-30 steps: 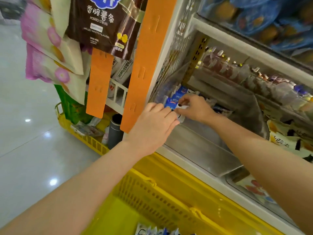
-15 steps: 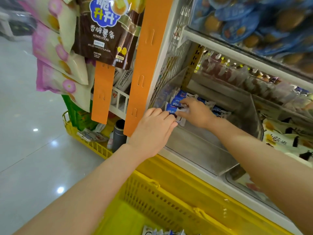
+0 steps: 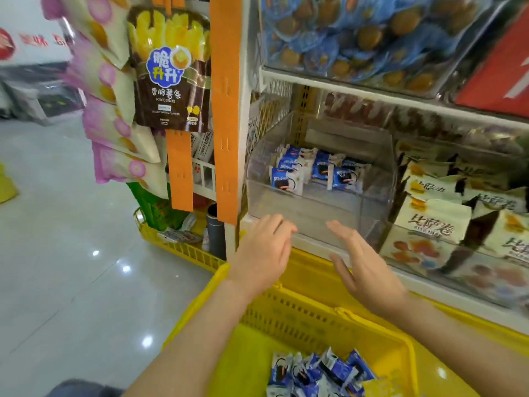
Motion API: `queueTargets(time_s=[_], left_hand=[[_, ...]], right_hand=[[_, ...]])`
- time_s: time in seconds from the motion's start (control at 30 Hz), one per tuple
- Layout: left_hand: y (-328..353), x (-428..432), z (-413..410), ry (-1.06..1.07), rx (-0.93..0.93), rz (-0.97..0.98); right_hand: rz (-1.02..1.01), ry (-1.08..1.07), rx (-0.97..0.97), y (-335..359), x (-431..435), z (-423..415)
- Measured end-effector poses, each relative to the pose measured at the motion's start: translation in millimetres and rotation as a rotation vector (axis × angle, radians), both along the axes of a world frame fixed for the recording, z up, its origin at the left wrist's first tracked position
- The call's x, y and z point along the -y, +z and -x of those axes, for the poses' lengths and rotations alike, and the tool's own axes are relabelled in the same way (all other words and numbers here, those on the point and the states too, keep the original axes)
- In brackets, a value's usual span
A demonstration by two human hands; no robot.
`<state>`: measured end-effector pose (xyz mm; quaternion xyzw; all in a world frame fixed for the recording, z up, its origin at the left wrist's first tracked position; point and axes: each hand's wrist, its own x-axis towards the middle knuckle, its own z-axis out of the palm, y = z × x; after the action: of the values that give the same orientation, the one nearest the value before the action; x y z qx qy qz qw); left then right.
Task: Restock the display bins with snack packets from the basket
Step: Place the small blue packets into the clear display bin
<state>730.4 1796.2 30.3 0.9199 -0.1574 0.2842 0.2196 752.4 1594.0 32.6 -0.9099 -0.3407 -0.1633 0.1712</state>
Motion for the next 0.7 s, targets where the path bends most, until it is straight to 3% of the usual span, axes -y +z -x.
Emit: queueTargets(time_s=[0.1, 0.23, 0.43, 0.53, 0.7], left_hand=[[-40, 20, 28, 0.005, -0.186, 0.012], [-115, 34, 61, 0.057, -0.537, 0.051], [-216, 36, 107, 0.08, -1.098, -0.018], [-255, 32, 120, 0.088, -1.318, 0.021], [-289, 38, 113, 0.177, -1.514, 0.18]], right_hand=[[0.0, 0.001, -0.076, -37, 16, 24], [0.07, -0.079, -0.392, -105, 35, 57], [0.401, -0.187, -0.87, -203, 60, 100], [0.565, -0.25, -0.904, -230, 63, 106], [0.811, -0.307, -0.884, -250, 57, 102]])
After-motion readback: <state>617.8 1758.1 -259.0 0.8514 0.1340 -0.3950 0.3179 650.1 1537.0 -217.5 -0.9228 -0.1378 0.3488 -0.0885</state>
